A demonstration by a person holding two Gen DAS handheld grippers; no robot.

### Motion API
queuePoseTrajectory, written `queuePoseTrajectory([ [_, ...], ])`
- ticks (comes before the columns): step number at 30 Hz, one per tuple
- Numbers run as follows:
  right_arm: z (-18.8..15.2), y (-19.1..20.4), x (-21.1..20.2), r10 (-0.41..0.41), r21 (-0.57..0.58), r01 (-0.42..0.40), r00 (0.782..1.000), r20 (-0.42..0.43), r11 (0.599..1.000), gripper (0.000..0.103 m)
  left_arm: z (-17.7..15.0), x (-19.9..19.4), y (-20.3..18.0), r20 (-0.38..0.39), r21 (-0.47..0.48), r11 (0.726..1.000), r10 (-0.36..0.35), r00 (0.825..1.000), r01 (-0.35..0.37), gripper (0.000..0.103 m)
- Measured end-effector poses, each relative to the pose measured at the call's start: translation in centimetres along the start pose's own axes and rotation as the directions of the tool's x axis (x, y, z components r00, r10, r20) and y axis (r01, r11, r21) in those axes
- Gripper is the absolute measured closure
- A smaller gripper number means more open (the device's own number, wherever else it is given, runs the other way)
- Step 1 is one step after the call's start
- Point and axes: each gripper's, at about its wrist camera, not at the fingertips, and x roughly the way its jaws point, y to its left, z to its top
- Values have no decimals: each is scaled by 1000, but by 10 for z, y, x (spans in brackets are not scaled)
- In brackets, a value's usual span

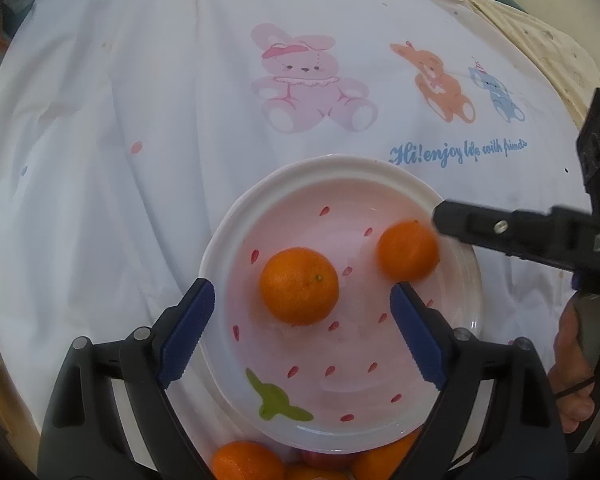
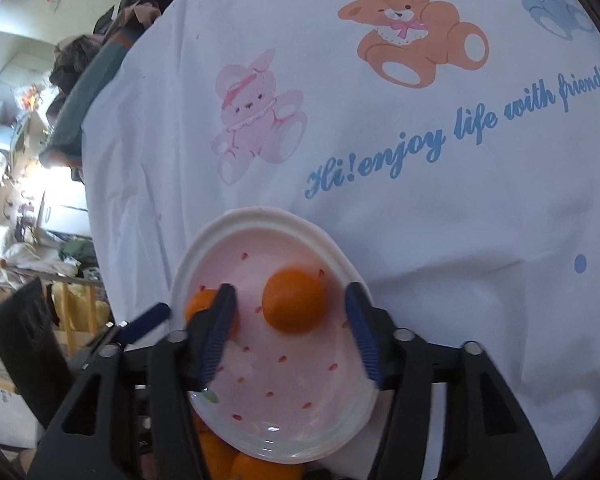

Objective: Organize fruits
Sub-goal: 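Carry both tangerines over the pink bowl and open both grippers to drop them, then lift both open grippers away from the pink bowl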

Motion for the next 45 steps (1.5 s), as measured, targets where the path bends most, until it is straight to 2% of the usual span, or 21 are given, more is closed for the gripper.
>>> queuePoseTrajectory([
  [4, 2, 6, -8, -11, -29, 12, 999, 34, 1000, 40, 2, -3, 4, 6, -20, 1000, -8, 1000, 8, 16],
  [17, -4, 21, -34, -22, -84, 28, 997, 74, 996, 39, 1, -34, 13, 97, -61, 998, 16, 995, -10, 16],
  [22, -19, 34, -60, -34, -117, 45, 995, 92, 992, 39, -6, -61, 17, 118, -96, 995, 19, 993, -8, 16],
  [24, -27, 40, -71, -25, -134, 38, 995, 98, 990, 35, -11, -75, 17, 125, -91, 995, 39, 991, -28, 16],
  [26, -42, 43, -84, -26, -154, 44, 992, 122, 987, 30, -18, -89, 20, 141, -99, 995, 47, 989, -33, 16],
  [33, -91, 49, -107, -48, -184, 78, 986, 161, 980, 27, -54, -128, 28, 175, -143, 989, 62, 983, -37, 16],
  [35, -103, 50, -114, -49, -188, 83, 983, 177, 979, 20, -64, -134, 31, 176, -147, 989, 61, 982, -35, 16],
  [38, -120, 47, -123, -60, -189, 100, 977, 202, 977, 15, -80, -138, 34, 166, -140, 988, 83, 983, -60, 16],
  [42, -142, 33, -128, -85, -159, 120, 973, 214, 980, 14, -104, -129, 40, 109, -142, 988, 83, 991, -67, 16],
  [45, -149, 21, -128, -71, -101, 92, 978, 199, 991, 14, -117, -116, 41, 60, -136, 988, 87, 994, -79, 16],
])
